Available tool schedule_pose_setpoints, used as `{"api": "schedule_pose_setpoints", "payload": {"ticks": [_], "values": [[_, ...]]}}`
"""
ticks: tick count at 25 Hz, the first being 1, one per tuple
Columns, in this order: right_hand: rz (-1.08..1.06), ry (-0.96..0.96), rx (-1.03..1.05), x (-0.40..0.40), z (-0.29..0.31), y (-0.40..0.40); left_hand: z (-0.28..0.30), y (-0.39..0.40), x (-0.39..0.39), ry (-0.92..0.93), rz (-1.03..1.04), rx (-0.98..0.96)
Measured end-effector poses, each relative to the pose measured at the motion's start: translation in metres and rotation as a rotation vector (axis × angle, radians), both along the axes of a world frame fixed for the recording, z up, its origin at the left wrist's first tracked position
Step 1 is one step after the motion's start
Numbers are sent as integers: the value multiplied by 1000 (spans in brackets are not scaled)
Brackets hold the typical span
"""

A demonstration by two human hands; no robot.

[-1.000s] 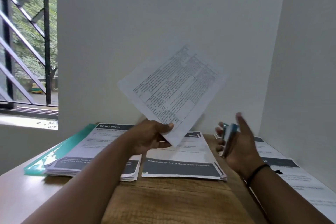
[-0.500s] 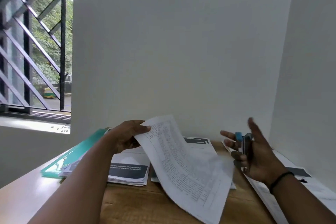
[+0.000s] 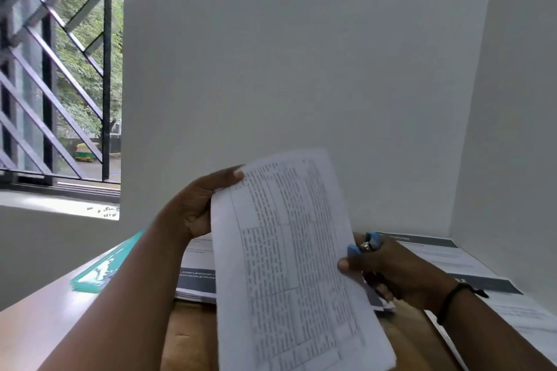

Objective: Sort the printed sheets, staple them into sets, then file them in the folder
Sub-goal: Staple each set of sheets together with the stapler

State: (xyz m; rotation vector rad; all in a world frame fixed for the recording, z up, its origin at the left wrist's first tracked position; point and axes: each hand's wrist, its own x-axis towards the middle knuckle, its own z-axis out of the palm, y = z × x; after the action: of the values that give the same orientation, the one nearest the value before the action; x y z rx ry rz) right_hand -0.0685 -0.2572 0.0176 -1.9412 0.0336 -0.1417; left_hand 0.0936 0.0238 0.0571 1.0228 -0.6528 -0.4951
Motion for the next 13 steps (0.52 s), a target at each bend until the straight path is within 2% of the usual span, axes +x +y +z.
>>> {"api": "schedule_pose_setpoints", "payload": {"ticks": [2, 3, 4, 7, 10, 12, 13], "values": [[-28, 31, 0, 5, -5, 4, -9, -2, 15, 80, 334, 169], [-66, 17, 37, 8, -7, 6, -15, -2, 20, 113, 436, 247], [-107, -3, 98, 11, -7, 9, -20, -1, 22, 146, 442, 319], [-192, -49, 253, 15, -11, 14, -32, -3, 9, 167, 273, 515], [-141, -34, 58, 14, -16, 9, -26, -3, 7, 52, 379, 537], [-258, -48, -208, 14, -17, -1, -17, 15, 15, -24, 544, 531], [-354, -59, -364, 15, -18, -8, -14, 31, 21, -84, 635, 610]]}}
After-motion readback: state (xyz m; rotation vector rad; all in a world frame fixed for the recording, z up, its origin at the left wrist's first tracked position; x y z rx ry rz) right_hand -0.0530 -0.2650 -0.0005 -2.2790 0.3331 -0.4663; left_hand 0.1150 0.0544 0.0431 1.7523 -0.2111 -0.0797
